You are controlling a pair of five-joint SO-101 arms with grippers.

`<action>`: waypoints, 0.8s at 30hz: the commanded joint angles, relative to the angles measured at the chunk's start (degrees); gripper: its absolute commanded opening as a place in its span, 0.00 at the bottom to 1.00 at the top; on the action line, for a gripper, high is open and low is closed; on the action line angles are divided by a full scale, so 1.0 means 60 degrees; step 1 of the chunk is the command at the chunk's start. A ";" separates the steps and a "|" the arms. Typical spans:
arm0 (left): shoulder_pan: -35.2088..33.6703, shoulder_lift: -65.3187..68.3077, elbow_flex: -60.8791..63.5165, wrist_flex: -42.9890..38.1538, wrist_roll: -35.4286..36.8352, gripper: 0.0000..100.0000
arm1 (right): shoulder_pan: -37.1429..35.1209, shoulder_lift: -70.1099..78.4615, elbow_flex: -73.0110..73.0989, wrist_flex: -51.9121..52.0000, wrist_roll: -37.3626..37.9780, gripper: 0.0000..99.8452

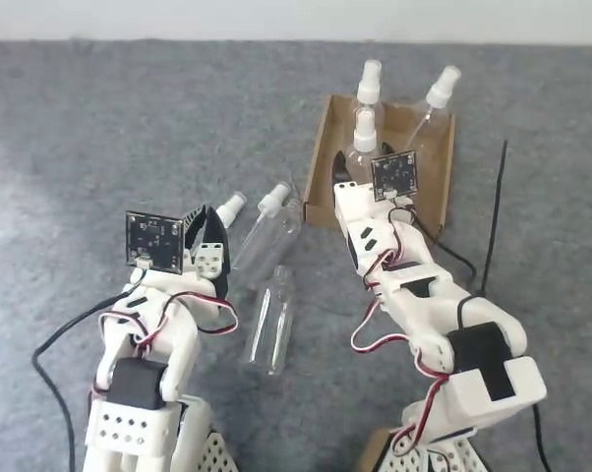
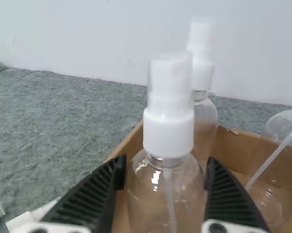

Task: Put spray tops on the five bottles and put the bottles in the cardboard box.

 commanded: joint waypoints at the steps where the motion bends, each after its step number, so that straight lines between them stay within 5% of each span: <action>1: -0.0015 -0.0132 -0.0081 -0.0308 -0.0015 0.02 | 0.0081 -0.0667 -0.0073 -0.0037 0.0147 0.21; 24: -0.0015 -0.0132 -0.0081 -0.0308 -0.0015 0.02 | 0.0139 -0.0667 -0.1744 0.1048 0.0103 0.33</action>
